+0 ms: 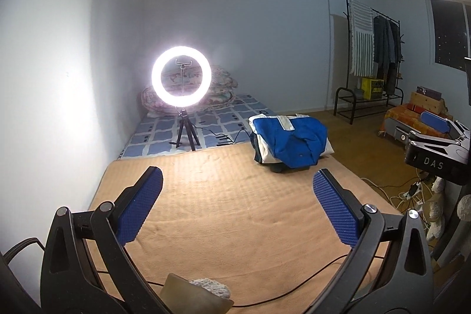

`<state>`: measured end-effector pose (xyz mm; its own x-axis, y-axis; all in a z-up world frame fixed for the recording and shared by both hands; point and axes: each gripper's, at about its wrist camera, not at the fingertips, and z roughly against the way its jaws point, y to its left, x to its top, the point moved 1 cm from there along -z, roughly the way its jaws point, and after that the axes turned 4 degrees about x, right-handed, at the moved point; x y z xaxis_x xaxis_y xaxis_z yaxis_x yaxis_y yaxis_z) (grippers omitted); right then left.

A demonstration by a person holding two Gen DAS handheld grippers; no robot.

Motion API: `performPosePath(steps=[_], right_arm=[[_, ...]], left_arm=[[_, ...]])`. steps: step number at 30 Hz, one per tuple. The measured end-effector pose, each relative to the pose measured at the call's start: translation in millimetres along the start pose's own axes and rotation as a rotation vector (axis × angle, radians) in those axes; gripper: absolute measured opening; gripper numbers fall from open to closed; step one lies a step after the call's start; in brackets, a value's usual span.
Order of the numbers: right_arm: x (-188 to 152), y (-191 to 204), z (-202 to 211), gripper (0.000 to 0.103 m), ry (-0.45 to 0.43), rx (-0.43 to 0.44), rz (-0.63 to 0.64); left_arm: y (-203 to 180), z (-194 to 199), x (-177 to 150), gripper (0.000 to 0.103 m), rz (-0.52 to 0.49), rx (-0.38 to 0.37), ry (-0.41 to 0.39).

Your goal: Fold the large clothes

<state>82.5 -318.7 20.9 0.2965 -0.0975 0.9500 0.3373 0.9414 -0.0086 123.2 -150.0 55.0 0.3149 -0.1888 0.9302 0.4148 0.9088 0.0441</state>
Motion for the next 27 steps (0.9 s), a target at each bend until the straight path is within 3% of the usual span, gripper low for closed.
performPosePath(steps=[27], right_arm=[[-6.4, -9.0, -6.8, 0.099, 0.036, 0.033, -0.016]], left_arm=[[-5.0, 2.7, 0.5, 0.103, -0.008, -0.019, -0.003]])
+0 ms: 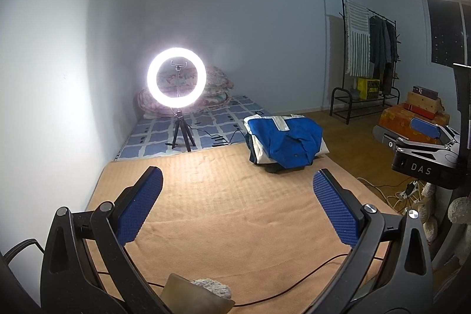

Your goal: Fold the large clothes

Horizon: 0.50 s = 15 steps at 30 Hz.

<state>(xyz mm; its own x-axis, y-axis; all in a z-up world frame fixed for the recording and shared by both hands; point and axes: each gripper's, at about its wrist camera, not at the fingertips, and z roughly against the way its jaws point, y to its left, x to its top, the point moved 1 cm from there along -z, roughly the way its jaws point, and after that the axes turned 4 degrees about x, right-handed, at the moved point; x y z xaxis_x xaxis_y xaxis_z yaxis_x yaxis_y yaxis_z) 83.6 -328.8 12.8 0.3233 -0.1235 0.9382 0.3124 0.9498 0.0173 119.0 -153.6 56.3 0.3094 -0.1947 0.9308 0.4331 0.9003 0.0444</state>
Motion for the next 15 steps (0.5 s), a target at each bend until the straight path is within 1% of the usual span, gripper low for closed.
performPosePath(steps=[15], right_arm=[[-2.4, -2.5, 0.3, 0.099, 0.007, 0.003, 0.007]], left_arm=[[-2.6, 2.1, 0.1, 0.103, -0.001, -0.006, 0.002]])
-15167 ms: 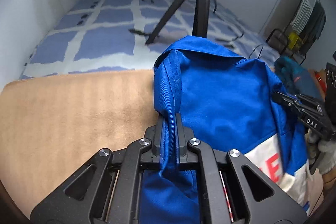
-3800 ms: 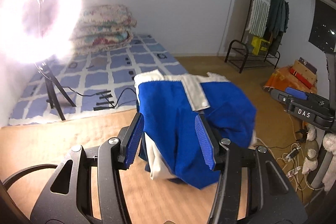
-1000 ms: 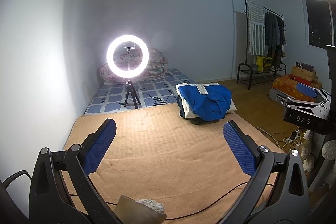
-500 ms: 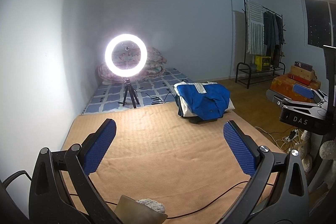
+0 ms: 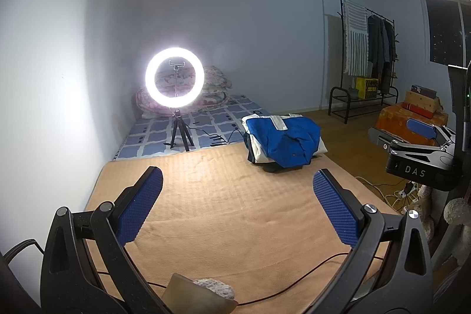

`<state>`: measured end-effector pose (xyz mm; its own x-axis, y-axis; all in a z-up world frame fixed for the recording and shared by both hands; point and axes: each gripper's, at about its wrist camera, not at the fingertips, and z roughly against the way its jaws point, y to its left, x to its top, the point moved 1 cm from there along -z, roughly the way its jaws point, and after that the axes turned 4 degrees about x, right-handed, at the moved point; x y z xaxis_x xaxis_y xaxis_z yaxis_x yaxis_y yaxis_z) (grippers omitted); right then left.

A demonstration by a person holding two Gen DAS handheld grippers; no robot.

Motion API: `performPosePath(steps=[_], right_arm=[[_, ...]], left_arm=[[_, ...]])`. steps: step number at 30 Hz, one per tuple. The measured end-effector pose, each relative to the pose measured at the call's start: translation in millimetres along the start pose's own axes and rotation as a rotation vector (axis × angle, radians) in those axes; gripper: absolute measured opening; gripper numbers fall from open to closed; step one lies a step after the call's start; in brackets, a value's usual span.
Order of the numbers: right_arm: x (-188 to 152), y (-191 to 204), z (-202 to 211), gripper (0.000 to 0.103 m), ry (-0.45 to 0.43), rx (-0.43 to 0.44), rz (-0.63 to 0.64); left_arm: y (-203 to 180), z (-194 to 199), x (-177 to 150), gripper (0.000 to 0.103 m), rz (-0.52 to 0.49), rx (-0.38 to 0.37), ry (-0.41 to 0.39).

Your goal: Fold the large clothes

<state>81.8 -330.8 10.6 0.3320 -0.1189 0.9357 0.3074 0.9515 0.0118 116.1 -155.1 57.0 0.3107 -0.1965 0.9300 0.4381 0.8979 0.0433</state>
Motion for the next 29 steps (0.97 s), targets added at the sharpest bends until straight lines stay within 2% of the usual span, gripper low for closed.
performPosePath(steps=[21, 29], right_arm=[[0, -8, -3, 0.099, 0.009, 0.007, 0.011], [0, -10, -3, 0.099, 0.010, 0.011, 0.013]], left_arm=[[0, 3, -2, 0.103, -0.002, -0.010, 0.007], [2, 7, -2, 0.103, -0.010, -0.002, -0.021]])
